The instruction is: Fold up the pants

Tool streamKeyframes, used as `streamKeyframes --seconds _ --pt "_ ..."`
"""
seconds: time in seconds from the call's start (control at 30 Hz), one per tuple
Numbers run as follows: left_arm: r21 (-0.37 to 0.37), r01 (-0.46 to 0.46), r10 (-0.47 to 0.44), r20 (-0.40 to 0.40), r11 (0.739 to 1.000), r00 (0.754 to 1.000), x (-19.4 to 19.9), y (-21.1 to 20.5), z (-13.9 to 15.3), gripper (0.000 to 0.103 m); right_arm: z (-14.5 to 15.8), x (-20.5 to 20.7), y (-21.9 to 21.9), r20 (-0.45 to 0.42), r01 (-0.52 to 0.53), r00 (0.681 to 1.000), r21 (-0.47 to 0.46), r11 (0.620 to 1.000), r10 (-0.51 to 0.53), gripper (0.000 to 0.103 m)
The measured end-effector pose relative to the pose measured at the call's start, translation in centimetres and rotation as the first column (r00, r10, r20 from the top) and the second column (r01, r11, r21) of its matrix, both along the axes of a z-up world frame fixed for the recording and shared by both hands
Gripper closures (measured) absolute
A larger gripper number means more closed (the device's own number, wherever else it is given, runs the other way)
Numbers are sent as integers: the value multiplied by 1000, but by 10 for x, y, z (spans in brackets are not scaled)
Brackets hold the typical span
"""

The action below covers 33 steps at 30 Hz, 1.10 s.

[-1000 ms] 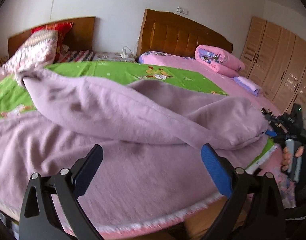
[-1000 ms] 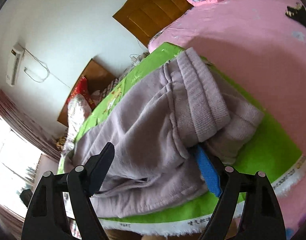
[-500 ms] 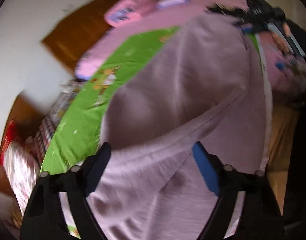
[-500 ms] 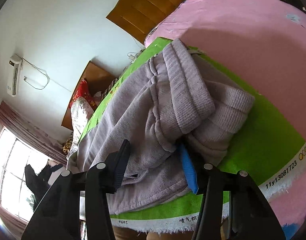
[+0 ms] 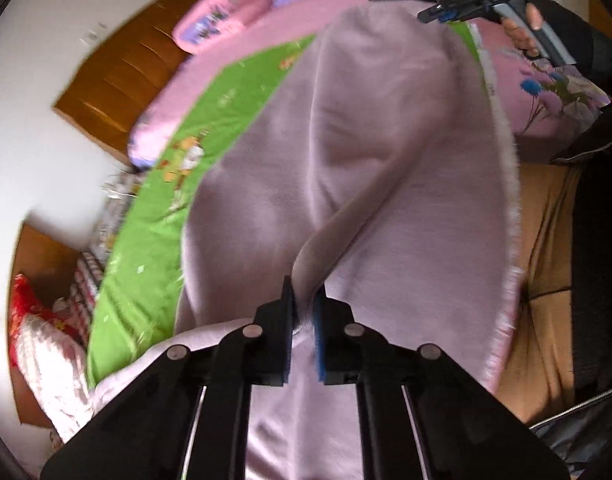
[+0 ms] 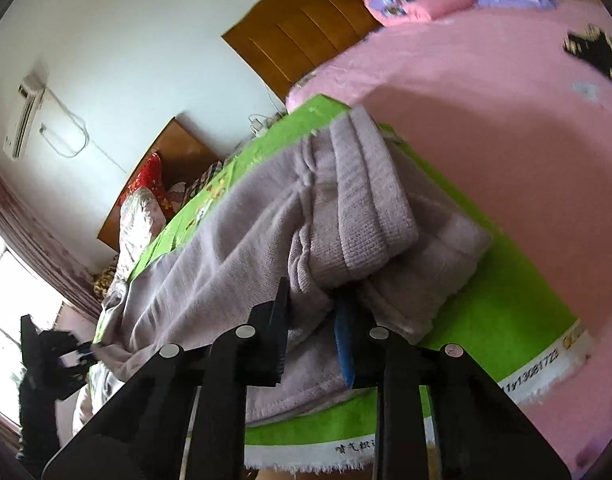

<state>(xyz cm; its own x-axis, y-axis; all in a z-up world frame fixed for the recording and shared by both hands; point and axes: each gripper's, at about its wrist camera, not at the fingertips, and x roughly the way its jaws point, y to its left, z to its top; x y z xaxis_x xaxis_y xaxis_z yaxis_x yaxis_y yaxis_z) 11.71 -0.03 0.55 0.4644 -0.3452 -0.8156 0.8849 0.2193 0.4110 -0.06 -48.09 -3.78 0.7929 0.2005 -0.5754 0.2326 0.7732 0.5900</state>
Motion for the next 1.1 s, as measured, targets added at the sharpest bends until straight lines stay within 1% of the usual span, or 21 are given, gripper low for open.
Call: streamKeyframes --seconds 0.07,0.13,0.17,0.2,0.27,0.33,0.37,0.4,0.43,0.47,0.6,0.7,0.73,0.8,0.83,0.87,0.9,0.93,1.0,1.07,1.1 --pt "-20 -15 16 44 1000 999 -27 9 5 95 10 -2 2 33 1 999 -14 1000 -1 79" --pt "-21 -69 71 124 997 990 -56 15 -3 95 21 -7 4 63 2 998 -35 999 0 79" --pt "-21 -90 92 135 996 987 -63 16 -7 94 22 -9 3 66 -3 998 -42 999 5 79" --pt "-25 -117 120 139 993 983 -72 15 -22 94 19 -9 1 56 -2 998 -43 999 5 79" --pt "-33 -156 158 124 987 980 -80 12 -45 93 5 -9 -1 -1 10 1000 -53 999 -10 79" --pt "-53 -186 191 128 981 973 -83 10 -59 93 -7 -11 1 -42 16 999 -54 998 -19 80" --pt "-85 -198 207 121 976 971 -82 11 -59 93 -10 -14 1 -43 17 999 -51 999 -19 80" --pt "-128 -227 237 68 966 969 -76 15 -54 91 -11 -14 0 -40 15 999 -51 999 -17 80" --pt "-147 -233 242 51 961 969 -74 17 -52 90 -10 -14 -1 -39 16 999 -50 999 -17 80" --pt "-168 -231 243 51 958 969 -72 20 -48 90 -5 -13 -1 -30 20 999 -57 998 -22 80" --pt "-208 -215 235 75 954 969 -77 22 -28 94 18 -23 2 34 37 999 -87 996 -35 81" --pt "-223 -217 241 87 950 967 -85 23 -19 94 25 -33 -1 41 71 997 -125 990 -66 84" --pt "-220 -218 240 77 951 968 -87 22 -21 94 21 -34 -4 26 73 997 -125 989 -71 87" --pt "-190 -223 239 66 956 969 -86 20 -31 94 6 -32 -11 -20 95 995 -136 986 -99 87" --pt "-160 -226 238 62 961 969 -86 17 -41 94 -4 -30 -17 -42 89 995 -116 989 -94 87" --pt "-139 -225 235 60 965 970 -83 13 -46 93 -8 -29 -18 -44 79 996 -91 993 -83 87" --pt "-106 -212 222 90 971 971 -85 10 -54 93 -9 -33 -21 -30 83 996 -68 994 -85 87" --pt "-104 -206 216 106 973 971 -87 9 -54 92 -7 -35 -22 -22 90 996 -55 994 -91 87" --pt "-116 -215 224 71 970 972 -85 8 -47 82 -4 -40 -27 -5 97 995 -20 995 -97 87" --pt "-167 -193 199 22 967 980 -88 6 -37 50 -3 -42 -31 -9 102 995 13 995 -101 87" --pt "-191 -189 195 11 963 981 -90 3 -33 46 -2 -44 -33 2 101 995 38 994 -101 86"
